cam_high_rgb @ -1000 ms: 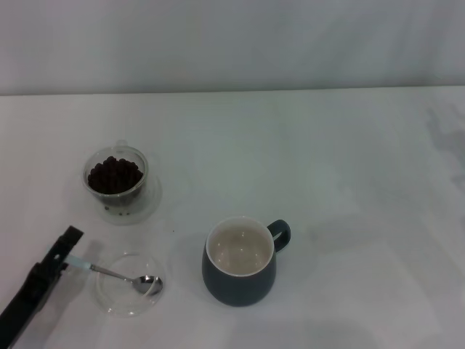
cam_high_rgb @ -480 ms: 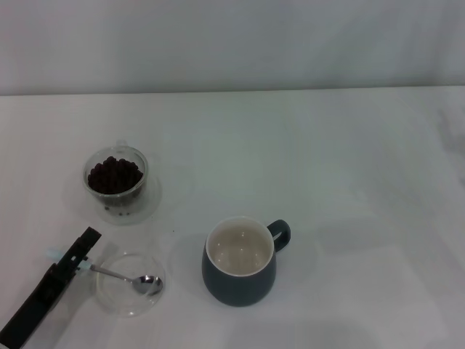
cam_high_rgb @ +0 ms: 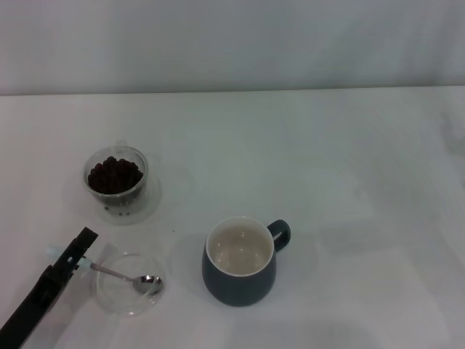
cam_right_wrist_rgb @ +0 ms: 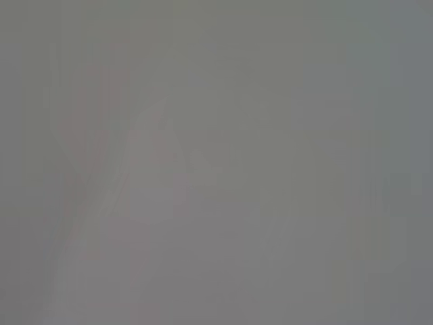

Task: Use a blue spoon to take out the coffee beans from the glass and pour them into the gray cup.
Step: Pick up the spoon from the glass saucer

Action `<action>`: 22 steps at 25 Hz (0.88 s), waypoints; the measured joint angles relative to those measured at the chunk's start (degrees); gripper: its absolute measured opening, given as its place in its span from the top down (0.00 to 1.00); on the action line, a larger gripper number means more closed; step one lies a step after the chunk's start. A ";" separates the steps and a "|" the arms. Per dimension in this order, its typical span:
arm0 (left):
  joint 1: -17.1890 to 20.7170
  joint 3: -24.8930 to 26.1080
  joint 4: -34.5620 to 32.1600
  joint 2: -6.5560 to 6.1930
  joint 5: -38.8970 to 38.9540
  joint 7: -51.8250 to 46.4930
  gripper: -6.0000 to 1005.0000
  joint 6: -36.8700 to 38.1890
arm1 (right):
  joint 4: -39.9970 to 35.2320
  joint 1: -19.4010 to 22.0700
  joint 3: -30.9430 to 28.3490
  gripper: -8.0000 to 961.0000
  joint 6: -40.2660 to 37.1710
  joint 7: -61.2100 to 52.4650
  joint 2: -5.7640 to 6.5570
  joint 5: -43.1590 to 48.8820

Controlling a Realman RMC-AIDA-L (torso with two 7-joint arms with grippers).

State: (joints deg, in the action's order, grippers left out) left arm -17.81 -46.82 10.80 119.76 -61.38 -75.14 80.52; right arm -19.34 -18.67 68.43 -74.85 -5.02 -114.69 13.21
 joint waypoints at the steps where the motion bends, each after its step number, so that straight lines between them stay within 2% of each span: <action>1: 0.00 -0.06 -0.03 -0.05 0.00 0.00 0.16 0.09 | 0.00 0.08 0.00 0.53 -0.01 -0.03 0.00 0.03; 13: -0.31 -1.00 -0.89 -0.31 0.01 -1.25 0.25 0.71 | 0.08 1.22 0.49 0.53 -1.45 -0.21 -0.24 -0.16; 18: -1.25 -2.36 -0.94 -0.49 0.04 -3.72 0.47 -0.45 | 0.59 1.35 0.52 0.53 -3.18 -0.23 -0.27 0.05; 22: -1.44 -2.58 -0.96 -0.47 0.04 -4.75 0.61 -1.29 | 0.93 1.36 0.56 0.53 -4.19 -0.19 -0.27 0.21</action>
State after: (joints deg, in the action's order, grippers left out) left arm -19.25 -49.39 9.84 119.28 -61.34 -79.89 79.24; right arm -18.41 -17.31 69.00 -79.04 -5.21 -114.96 13.42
